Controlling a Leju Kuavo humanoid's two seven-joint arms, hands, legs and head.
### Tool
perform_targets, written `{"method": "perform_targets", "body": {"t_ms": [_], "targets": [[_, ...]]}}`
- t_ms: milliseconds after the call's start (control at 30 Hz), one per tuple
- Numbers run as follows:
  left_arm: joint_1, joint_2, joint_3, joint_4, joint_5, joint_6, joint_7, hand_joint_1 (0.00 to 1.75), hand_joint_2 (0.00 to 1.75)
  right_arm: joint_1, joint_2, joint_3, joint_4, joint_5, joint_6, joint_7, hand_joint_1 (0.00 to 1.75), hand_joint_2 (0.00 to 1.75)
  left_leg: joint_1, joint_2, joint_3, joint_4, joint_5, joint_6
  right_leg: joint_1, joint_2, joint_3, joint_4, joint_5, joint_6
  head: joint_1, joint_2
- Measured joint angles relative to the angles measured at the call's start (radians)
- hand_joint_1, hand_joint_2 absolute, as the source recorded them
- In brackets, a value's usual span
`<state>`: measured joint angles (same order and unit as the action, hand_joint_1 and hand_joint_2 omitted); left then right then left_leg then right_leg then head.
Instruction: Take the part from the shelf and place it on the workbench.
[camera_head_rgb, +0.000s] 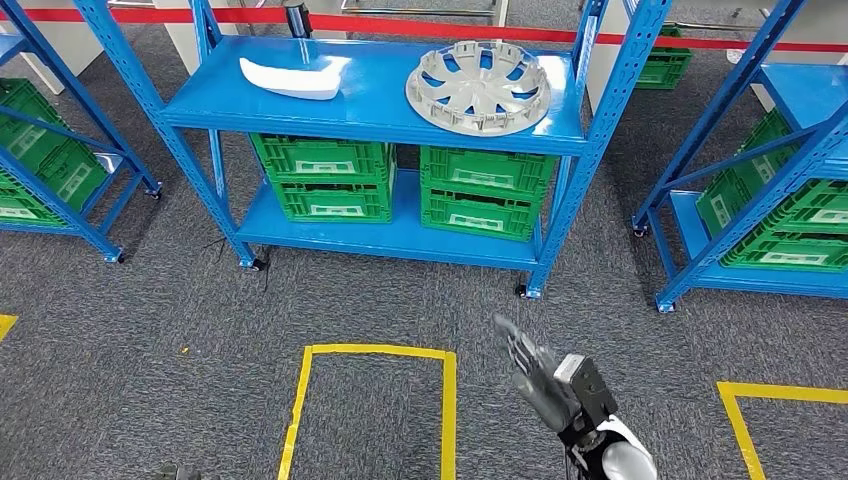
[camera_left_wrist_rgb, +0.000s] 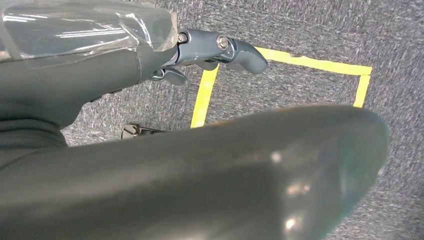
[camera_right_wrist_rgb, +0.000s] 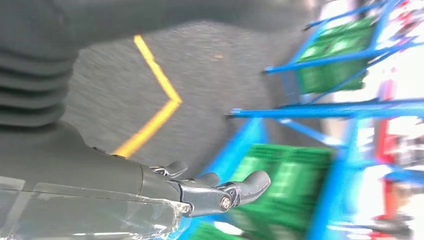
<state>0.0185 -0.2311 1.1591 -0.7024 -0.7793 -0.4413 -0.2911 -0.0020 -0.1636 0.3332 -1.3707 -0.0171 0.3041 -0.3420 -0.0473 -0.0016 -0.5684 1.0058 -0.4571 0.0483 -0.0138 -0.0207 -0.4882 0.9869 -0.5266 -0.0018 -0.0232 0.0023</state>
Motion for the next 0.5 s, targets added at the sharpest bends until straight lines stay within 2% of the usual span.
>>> {"method": "perform_targets", "body": {"t_ms": [100, 167, 200, 267, 300, 333, 367, 400, 433, 467, 500], "targets": [[-0.003, -0.009, 0.029, -0.021, -0.014, -0.015, 0.002, 0.00, 0.00, -0.027, 0.000, -0.007, -0.120, 0.012, 0.026, -0.008, 0.00, 0.00, -0.001, 0.000, 0.001, -0.005, 0.001, 0.011, -0.001, 0.000, 0.002, -0.007, 0.002, 0.008, 0.000, 0.000], [-0.007, -0.018, 0.048, -0.034, -0.023, -0.025, 0.004, 0.00, 0.00, -0.047, -0.002, -0.013, -0.201, 0.019, 0.043, -0.013, 0.00, 0.00, 0.005, -0.001, 0.011, -0.025, 0.010, 0.021, 0.000, 0.002, -0.007, 0.011, -0.009, 0.010, 0.001, 0.000], [-0.010, -0.023, 0.057, -0.040, -0.027, -0.029, 0.005, 0.00, 0.00, -0.057, -0.004, -0.016, -0.239, 0.022, 0.051, -0.015, 0.00, 0.00, 0.008, -0.002, 0.016, -0.034, 0.014, 0.026, 0.000, 0.005, -0.027, 0.051, -0.027, 0.007, 0.001, 0.000], [-0.015, -0.032, 0.075, -0.049, -0.035, -0.039, 0.008, 0.00, 0.00, -0.073, -0.008, -0.021, -0.309, 0.029, 0.069, -0.017, 0.00, 0.00, 0.009, -0.006, 0.019, -0.040, 0.016, 0.031, 0.000, 0.010, -0.107, 0.194, -0.077, 0.000, 0.001, 0.000], [-0.017, -0.036, 0.084, -0.053, -0.038, -0.044, 0.009, 0.00, 0.00, -0.078, -0.010, -0.023, -0.341, 0.032, 0.078, -0.018, 0.00, 0.00, 0.008, -0.009, 0.019, -0.039, 0.016, 0.032, 0.000, 0.012, -0.148, 0.262, -0.094, 0.000, 0.001, 0.000], [-0.018, -0.040, 0.092, -0.057, -0.042, -0.049, 0.010, 0.00, 0.00, -0.082, -0.013, -0.025, -0.370, 0.035, 0.087, -0.019, 0.00, 0.00, 0.008, -0.012, 0.020, -0.039, 0.014, 0.032, -0.001, 0.013, -0.175, 0.299, -0.096, 0.003, 0.001, 0.000], [-0.018, -0.044, 0.100, -0.061, -0.045, -0.053, 0.011, 0.00, 0.00, -0.088, -0.015, -0.026, -0.400, 0.038, 0.096, -0.021, 0.00, 0.00, 0.008, -0.016, 0.023, -0.038, 0.012, 0.031, -0.001, 0.013, -0.181, 0.290, -0.077, 0.011, 0.001, 0.000], [-0.019, -0.048, 0.108, -0.065, -0.048, -0.058, 0.013, 0.00, 0.00, -0.096, -0.018, -0.028, -0.431, 0.041, 0.105, -0.024, 0.00, 0.00, 0.008, -0.019, 0.026, -0.036, 0.009, 0.029, -0.001, 0.013, -0.167, 0.241, -0.043, 0.020, 0.001, 0.000], [-0.021, -0.052, 0.117, -0.070, -0.051, -0.062, 0.014, 0.00, 0.00, -0.107, -0.020, -0.030, -0.465, 0.044, 0.114, -0.027, 0.00, 0.00, 0.008, -0.022, 0.029, -0.033, 0.005, 0.027, -0.002, 0.014, -0.141, 0.167, -0.002, 0.027, 0.001, 0.000], [-0.023, -0.056, 0.127, -0.076, -0.054, -0.067, 0.016, 0.00, 0.00, -0.121, -0.022, -0.032, -0.501, 0.047, 0.124, -0.030, 0.00, 0.00, 0.006, -0.025, 0.030, -0.026, -0.001, 0.023, -0.001, 0.015, -0.115, 0.097, 0.032, 0.028, 0.001, 0.000], [-0.026, -0.061, 0.138, -0.082, -0.057, -0.071, 0.017, 0.00, 0.00, -0.134, -0.025, -0.033, -0.537, 0.049, 0.134, -0.033, 0.00, 0.00, 0.004, -0.027, 0.028, -0.020, -0.007, 0.019, 0.001, 0.016, -0.096, 0.047, 0.054, 0.024, 0.000, 0.000]]}}
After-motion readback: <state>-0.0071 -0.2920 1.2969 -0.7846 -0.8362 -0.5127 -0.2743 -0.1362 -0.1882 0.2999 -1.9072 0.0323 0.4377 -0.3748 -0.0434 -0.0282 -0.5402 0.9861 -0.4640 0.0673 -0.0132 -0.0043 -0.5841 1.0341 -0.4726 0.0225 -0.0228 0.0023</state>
